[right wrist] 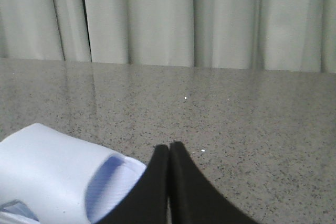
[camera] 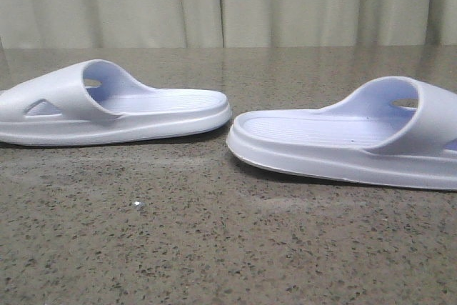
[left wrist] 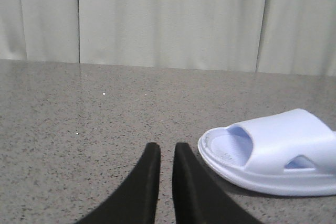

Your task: Insert blue slippers together front up

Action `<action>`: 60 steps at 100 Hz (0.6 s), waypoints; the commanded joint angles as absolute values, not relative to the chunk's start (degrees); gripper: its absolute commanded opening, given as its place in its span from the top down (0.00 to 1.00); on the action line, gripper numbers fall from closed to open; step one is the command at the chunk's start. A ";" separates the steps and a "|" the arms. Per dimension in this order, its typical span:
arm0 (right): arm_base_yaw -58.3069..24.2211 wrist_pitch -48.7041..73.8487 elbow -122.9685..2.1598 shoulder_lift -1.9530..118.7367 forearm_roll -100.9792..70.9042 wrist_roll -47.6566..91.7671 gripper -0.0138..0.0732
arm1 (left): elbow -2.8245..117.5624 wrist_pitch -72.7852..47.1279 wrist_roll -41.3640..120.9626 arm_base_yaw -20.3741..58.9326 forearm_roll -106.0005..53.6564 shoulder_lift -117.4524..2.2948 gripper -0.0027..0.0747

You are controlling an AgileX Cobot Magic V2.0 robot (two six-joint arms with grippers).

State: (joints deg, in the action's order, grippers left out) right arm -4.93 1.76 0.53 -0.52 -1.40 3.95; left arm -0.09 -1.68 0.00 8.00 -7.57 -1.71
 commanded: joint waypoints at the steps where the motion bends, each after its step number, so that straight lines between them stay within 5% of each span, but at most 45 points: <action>1: -4.95 -4.50 1.52 -1.71 -3.10 4.16 0.96 | -0.61 3.75 -0.44 8.50 -17.51 -2.17 0.95; 10: -4.95 -3.27 -0.23 -1.71 -5.18 4.16 0.96 | -0.11 3.00 -0.44 8.50 -28.71 -2.17 0.95; 60: -4.95 24.60 -24.01 5.03 -15.58 4.16 0.96 | 23.96 -23.31 -0.44 8.50 -33.15 -9.50 0.95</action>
State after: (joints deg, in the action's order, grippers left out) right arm -4.93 25.21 -19.04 1.18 -14.25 3.95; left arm 18.32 -22.83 0.00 8.00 -31.93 -5.02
